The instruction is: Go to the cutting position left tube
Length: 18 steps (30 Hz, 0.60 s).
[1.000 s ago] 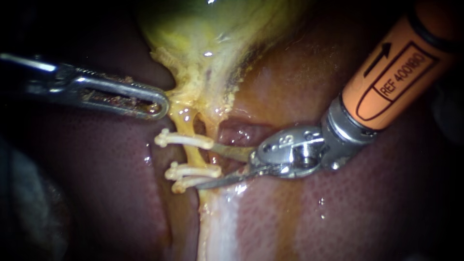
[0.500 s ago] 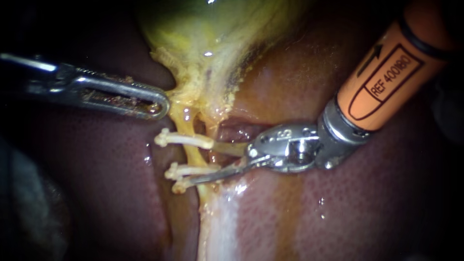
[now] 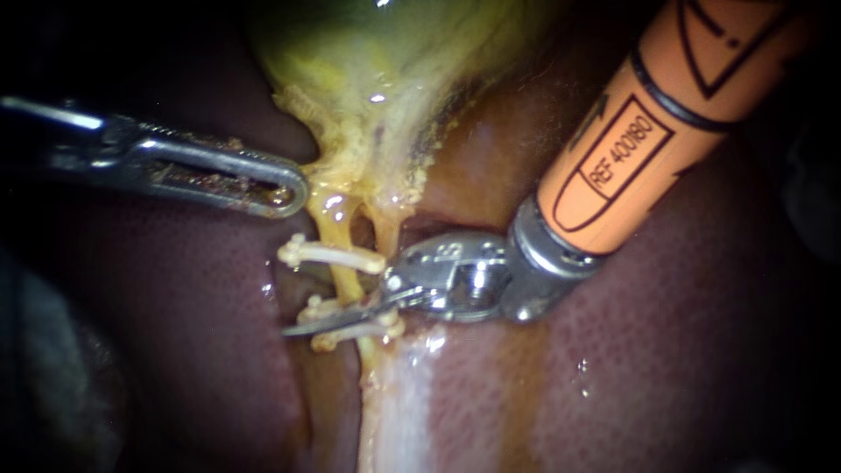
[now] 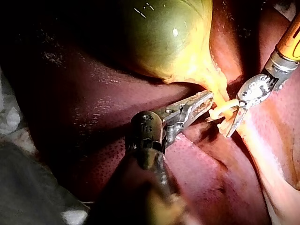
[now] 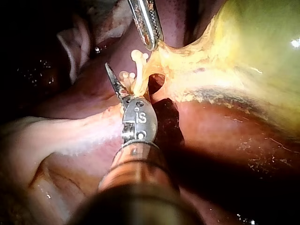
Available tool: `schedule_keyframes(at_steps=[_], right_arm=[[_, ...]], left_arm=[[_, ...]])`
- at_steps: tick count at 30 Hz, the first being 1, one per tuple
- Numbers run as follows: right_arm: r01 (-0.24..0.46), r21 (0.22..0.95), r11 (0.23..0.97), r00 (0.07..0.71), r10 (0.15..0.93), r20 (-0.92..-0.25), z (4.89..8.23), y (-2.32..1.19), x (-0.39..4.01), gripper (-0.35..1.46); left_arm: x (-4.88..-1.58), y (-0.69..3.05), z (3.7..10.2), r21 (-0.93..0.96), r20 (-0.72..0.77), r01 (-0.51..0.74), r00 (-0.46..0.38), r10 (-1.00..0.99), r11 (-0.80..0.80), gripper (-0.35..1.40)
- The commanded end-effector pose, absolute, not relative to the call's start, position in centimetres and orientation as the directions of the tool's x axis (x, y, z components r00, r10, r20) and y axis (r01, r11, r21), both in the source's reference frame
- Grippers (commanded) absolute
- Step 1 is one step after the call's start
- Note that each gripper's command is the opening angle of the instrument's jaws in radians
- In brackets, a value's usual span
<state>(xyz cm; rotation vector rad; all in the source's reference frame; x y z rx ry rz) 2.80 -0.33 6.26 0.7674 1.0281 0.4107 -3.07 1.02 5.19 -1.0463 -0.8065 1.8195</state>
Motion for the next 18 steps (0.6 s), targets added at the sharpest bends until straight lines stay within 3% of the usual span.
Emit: schedule_keyframes(at_steps=[1, 18], right_arm=[[0.038, 0.744, 0.667, 0.477, 0.642, -0.600, 6.27, -0.34, 2.80, 1.43], [0.033, 0.799, 0.600, 0.412, 0.720, -0.558, 6.13, -0.38, 2.99, 1.43]], left_arm=[[-3.06, 1.02, 5.19, -0.835, -0.333, -0.359, -0.274, 0.902, -0.418, -0.35], [-3.06, 1.02, 5.19, -0.835, -0.333, -0.359, -0.275, 0.902, -0.418, -0.35]])
